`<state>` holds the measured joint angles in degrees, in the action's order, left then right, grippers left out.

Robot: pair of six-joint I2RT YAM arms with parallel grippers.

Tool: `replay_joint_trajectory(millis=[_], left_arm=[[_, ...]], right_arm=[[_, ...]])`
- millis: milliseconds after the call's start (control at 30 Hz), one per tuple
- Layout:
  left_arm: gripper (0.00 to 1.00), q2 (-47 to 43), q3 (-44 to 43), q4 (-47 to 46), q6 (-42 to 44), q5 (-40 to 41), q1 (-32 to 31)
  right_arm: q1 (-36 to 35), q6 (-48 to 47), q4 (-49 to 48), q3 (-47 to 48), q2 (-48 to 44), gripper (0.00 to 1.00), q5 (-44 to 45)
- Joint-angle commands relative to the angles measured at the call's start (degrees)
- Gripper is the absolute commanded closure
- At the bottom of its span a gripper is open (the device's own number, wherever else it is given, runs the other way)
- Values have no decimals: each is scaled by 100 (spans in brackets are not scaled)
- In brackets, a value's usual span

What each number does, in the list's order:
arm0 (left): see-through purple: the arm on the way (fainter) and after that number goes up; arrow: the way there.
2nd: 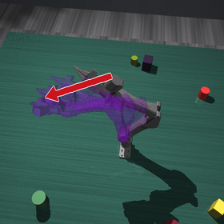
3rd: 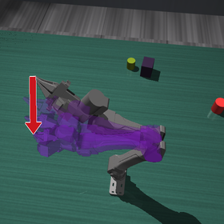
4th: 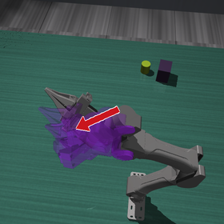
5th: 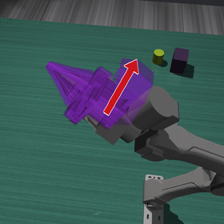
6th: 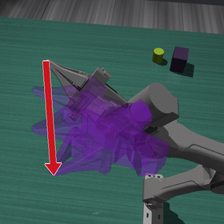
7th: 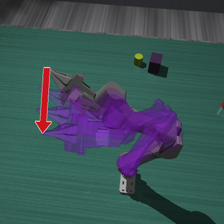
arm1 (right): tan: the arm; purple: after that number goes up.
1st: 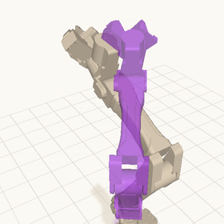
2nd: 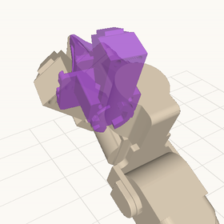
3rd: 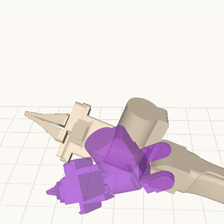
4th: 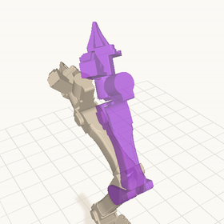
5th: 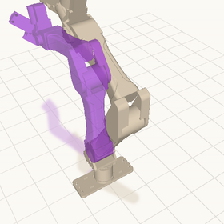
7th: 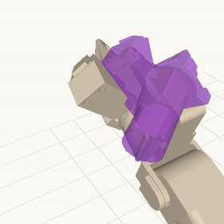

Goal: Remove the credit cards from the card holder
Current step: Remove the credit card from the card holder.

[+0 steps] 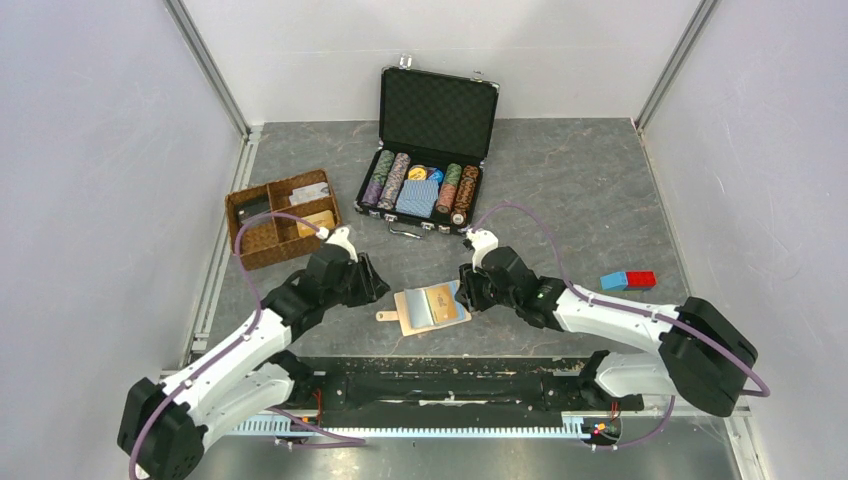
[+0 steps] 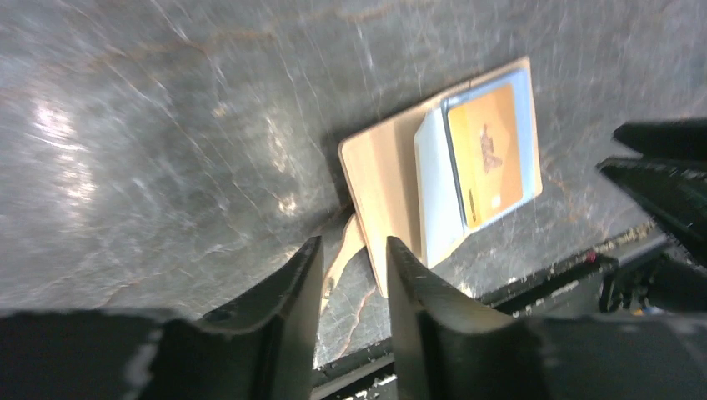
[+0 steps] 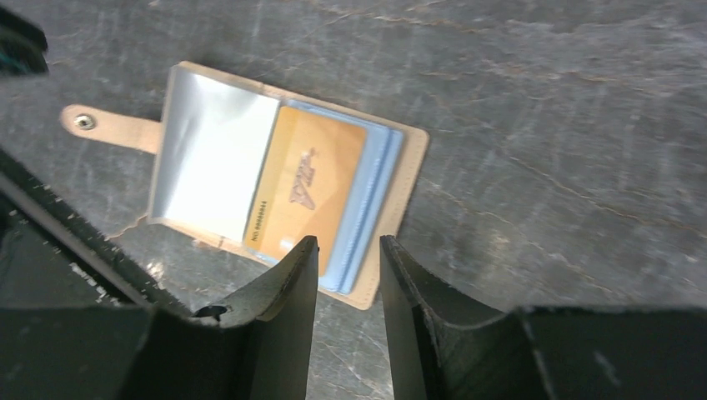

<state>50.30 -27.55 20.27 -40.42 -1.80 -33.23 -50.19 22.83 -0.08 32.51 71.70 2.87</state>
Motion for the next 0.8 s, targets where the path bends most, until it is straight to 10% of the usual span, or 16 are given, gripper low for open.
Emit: replay_joint_trajectory(millis=[0,333,767], left_arm=[[53,-316,-340,-350,-214,-186,-24],[53,913,-49,-2384,-624,-2258,-85],[57,1977,437,-3552,-825,-2258,-233]], right_arm=[[54,121,-838,-77,182,66,-918],[251,355,-1439,-121,716,70,-1375],[386,473,-1712,-411,1129,71,-1609]])
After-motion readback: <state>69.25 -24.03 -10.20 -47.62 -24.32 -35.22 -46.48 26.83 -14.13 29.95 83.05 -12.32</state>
